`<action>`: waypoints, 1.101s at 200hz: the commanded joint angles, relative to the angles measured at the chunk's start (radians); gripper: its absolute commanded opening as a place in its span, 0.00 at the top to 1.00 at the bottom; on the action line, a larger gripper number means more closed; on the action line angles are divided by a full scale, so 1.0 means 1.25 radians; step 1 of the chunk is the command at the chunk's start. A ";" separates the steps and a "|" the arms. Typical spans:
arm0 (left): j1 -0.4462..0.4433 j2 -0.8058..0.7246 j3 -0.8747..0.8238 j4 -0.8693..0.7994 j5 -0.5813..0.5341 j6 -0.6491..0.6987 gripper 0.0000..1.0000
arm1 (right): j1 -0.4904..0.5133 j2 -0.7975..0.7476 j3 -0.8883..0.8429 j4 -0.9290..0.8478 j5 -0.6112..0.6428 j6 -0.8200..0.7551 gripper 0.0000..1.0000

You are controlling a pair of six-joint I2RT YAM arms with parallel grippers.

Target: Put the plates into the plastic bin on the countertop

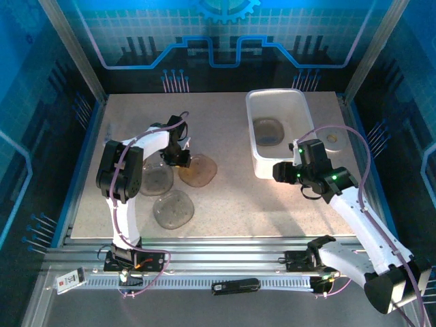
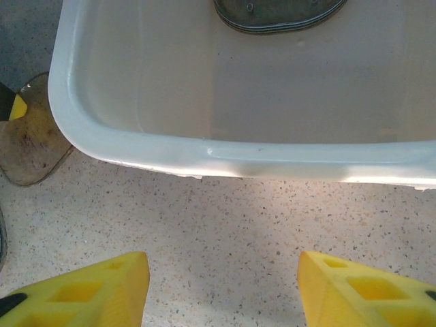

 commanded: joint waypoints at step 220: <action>-0.043 -0.346 -0.061 0.075 0.115 -0.199 1.00 | 0.037 0.010 0.053 0.020 -0.067 0.055 0.40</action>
